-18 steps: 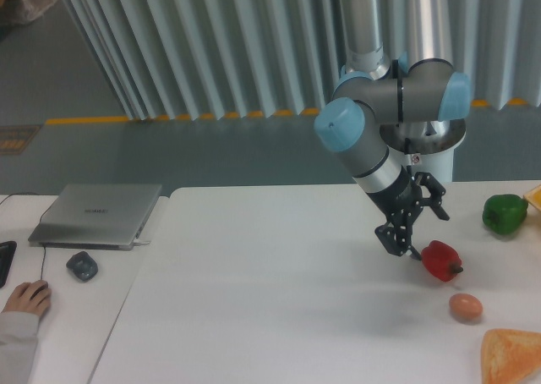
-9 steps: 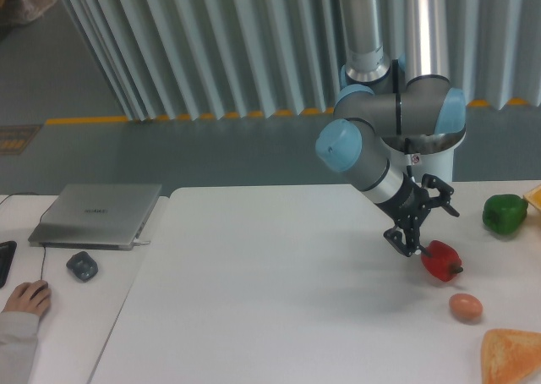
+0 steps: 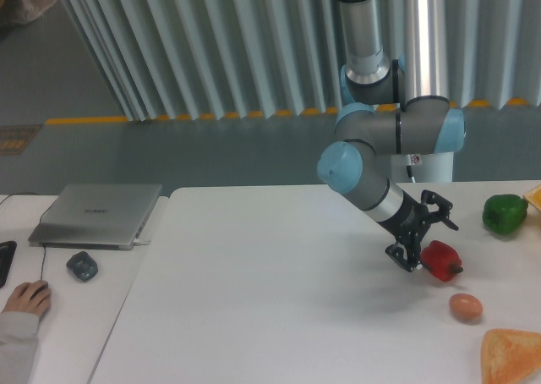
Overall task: Place the red peppers in a basket
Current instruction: 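Align the gripper fingers around the red bell pepper and descend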
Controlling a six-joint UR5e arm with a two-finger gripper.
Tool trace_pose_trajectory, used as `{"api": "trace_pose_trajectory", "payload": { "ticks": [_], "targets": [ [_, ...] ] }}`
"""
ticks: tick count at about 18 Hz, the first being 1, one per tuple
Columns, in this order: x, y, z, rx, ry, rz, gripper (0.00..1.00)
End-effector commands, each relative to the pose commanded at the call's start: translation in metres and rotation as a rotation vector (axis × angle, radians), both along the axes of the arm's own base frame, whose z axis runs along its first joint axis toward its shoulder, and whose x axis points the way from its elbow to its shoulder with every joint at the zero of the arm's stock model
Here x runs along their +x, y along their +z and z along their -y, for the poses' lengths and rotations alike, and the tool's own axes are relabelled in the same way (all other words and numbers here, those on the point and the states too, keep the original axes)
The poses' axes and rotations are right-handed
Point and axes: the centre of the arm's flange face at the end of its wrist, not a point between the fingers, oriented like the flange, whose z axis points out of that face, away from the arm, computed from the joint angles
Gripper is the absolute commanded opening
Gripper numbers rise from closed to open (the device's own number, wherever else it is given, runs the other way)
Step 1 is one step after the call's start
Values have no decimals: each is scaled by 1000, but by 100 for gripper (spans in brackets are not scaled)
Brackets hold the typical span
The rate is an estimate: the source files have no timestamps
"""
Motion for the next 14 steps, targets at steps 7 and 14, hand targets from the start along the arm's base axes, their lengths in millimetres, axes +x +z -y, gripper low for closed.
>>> {"api": "trace_pose_trajectory", "payload": {
  "ticks": [7, 14],
  "targets": [
    [-3, -13, 2, -4, 17, -2, 100],
    [-2, -24, 0, 3, 43, -9, 100]
  ]
}}
